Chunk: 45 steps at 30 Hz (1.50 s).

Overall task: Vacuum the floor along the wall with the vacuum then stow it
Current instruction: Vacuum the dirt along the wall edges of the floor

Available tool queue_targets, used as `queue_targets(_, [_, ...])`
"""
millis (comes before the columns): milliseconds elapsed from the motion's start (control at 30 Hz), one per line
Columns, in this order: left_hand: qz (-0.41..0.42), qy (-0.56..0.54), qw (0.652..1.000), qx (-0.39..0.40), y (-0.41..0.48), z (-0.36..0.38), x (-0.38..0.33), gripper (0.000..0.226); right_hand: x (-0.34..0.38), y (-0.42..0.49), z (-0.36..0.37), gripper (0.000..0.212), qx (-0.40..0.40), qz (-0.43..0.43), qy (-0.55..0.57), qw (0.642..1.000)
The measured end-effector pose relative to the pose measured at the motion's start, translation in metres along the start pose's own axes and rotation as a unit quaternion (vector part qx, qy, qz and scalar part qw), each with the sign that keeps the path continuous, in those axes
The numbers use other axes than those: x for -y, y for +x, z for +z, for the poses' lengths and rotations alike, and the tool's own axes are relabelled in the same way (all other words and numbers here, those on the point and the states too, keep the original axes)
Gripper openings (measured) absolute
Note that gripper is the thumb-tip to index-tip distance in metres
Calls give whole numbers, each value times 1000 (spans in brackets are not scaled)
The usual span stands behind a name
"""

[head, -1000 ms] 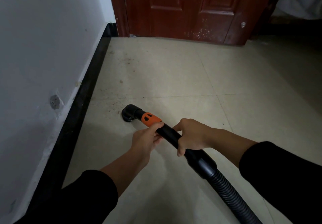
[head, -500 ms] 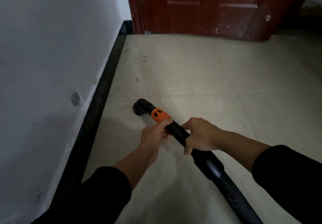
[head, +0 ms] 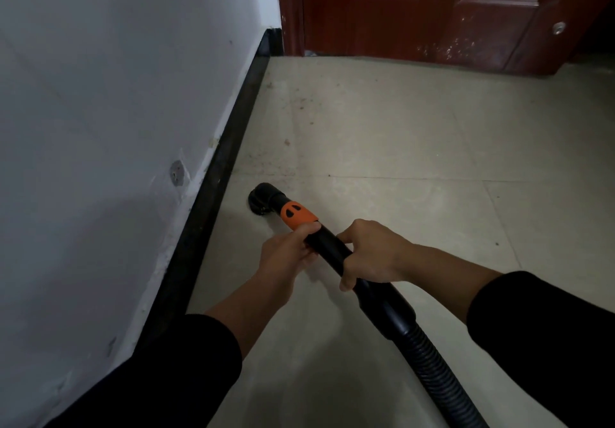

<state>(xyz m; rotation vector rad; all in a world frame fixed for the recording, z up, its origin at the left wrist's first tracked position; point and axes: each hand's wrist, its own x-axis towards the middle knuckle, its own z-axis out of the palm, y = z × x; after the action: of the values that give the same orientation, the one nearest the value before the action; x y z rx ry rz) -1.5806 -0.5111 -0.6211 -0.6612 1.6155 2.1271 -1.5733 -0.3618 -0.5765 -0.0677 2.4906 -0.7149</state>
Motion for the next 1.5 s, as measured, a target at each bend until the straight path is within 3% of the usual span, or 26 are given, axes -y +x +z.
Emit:
queue_targets(400, [3,-25,998,-60,-4,-26,-4,8,25,12,14,37,18,-32,-14,999])
queue_targets(867, [18,-38,998,-47,26,-33,-7,14,26,36,25,42,-21,-55,-31,998])
queue_targets(1133, [33,-41,998,-40,48,-42,-15,12,32,56,30,25,-40,-75,-33,996])
queue_targets(1500, [43,-46,998,-21,66,-41,-23,11,38,67,27,26,-70,-71,-31,995])
